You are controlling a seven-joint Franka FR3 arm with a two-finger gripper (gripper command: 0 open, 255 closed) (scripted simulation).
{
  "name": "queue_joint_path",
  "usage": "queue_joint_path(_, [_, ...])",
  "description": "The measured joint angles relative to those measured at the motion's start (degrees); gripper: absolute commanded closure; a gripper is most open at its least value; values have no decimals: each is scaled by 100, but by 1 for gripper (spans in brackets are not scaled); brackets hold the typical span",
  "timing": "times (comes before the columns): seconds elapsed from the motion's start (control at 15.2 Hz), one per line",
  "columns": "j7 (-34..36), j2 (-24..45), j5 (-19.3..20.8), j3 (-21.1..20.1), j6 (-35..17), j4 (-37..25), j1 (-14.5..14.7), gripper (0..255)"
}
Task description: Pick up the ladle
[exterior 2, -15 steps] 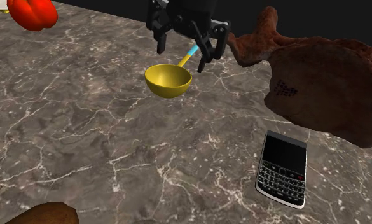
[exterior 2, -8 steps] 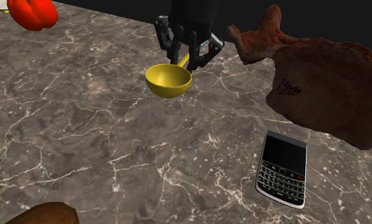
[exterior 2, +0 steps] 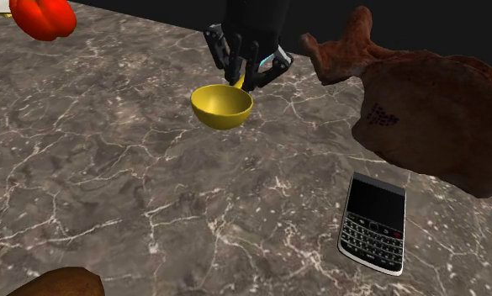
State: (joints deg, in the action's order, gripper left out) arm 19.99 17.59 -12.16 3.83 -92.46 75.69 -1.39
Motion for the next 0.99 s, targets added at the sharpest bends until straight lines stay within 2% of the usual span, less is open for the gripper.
queue_joint_path(0.53, [94, 186, -12, 3, 631, -815, -43, 255])
queue_joint_path(0.99, [221, 511, -49, -9, 1344, -1864, -95, 255])
